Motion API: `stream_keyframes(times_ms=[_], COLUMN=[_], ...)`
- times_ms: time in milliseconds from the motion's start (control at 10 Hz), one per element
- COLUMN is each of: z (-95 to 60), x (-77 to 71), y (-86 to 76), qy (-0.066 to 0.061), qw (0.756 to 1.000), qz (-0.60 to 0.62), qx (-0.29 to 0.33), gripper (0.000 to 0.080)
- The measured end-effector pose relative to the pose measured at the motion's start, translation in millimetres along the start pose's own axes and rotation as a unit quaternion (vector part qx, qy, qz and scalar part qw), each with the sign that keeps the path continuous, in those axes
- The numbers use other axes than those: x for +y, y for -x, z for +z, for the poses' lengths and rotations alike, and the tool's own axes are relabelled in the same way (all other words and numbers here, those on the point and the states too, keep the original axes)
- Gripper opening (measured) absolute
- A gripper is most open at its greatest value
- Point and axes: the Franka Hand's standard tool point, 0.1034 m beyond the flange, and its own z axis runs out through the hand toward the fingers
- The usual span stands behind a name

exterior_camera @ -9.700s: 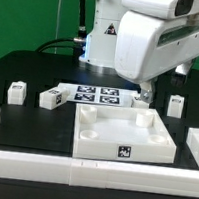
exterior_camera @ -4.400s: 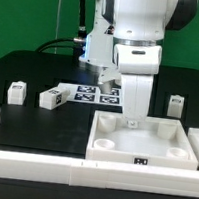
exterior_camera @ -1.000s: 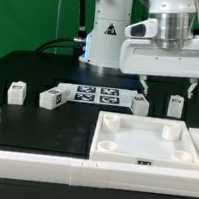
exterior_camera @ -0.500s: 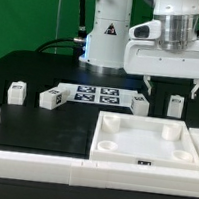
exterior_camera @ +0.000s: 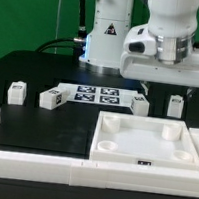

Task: Assemble one leg

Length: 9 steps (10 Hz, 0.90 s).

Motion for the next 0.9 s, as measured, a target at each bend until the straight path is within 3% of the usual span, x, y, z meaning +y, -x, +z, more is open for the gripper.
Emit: stream_keyframes(times_ms=[200, 600, 900], z=[3.9, 9.9, 27.0], x=[-3.3, -17.1, -14.2], y=[15.2, 22.5, 17.8], qy=[0.010, 0.024, 0.024], qw=[0.992, 0.955, 0.954], qz=[0.001, -0.004, 0.000], qx=[-0.130, -0.296, -0.297], gripper=[0.0649, 0.0649, 0.0649])
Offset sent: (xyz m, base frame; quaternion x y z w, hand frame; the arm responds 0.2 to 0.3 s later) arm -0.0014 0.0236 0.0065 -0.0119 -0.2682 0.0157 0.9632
